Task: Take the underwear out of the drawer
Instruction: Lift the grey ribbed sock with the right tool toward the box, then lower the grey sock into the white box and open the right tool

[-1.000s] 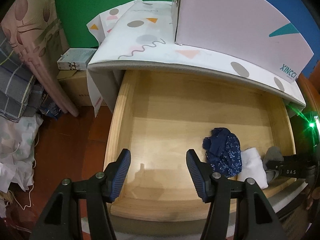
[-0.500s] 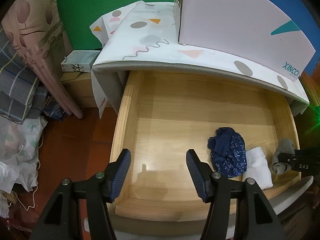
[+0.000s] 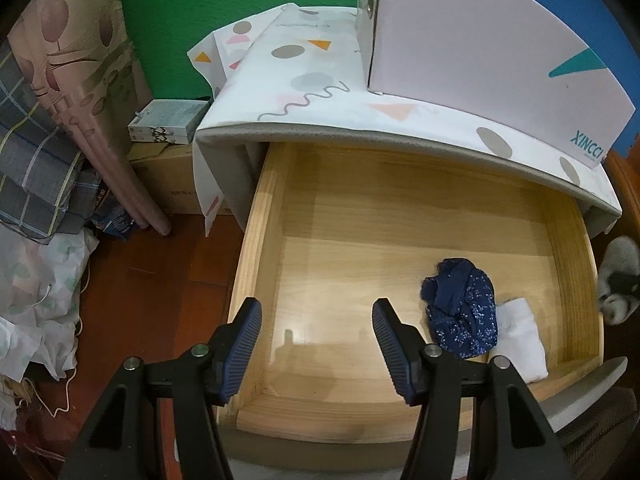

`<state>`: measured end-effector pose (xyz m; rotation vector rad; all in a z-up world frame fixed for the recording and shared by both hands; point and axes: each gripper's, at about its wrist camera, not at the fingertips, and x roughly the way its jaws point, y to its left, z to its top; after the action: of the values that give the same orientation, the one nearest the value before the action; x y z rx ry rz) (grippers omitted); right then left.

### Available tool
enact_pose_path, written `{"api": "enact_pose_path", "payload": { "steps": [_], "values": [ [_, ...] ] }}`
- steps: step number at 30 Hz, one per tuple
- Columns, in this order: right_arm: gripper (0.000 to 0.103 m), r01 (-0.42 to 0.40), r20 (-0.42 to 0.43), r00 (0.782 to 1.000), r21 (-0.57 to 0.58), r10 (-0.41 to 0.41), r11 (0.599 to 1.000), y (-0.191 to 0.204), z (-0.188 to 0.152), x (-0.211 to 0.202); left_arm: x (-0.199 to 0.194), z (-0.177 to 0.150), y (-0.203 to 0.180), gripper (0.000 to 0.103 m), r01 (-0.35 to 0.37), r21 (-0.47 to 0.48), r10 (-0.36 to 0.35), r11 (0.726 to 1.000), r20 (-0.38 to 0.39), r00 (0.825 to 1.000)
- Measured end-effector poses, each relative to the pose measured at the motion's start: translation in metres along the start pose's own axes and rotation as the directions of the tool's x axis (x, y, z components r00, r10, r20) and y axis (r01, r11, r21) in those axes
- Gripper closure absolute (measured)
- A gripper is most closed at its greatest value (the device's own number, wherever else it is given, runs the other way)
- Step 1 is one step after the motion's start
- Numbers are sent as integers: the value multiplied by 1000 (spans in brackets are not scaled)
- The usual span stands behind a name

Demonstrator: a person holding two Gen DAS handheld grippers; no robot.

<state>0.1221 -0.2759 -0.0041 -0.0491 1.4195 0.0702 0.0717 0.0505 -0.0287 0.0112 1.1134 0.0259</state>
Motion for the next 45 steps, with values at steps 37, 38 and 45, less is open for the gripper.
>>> {"api": "enact_pose_path", "payload": {
  "steps": [37,38,45],
  "values": [
    [62,112,241,964,2,-110,994,33,191,-95,-2,0,11,44,20,-39,-19,999,12,1000],
    [60,114,232,966,3,-111,993,33,192,-87,-1,0,11,44,19,-40,-19,999,11,1000],
    [50,136,243,961,11,-135,991,34,194,-72,0,1,11,44,18,-42,-18,999,7,1000]
  ]
}}
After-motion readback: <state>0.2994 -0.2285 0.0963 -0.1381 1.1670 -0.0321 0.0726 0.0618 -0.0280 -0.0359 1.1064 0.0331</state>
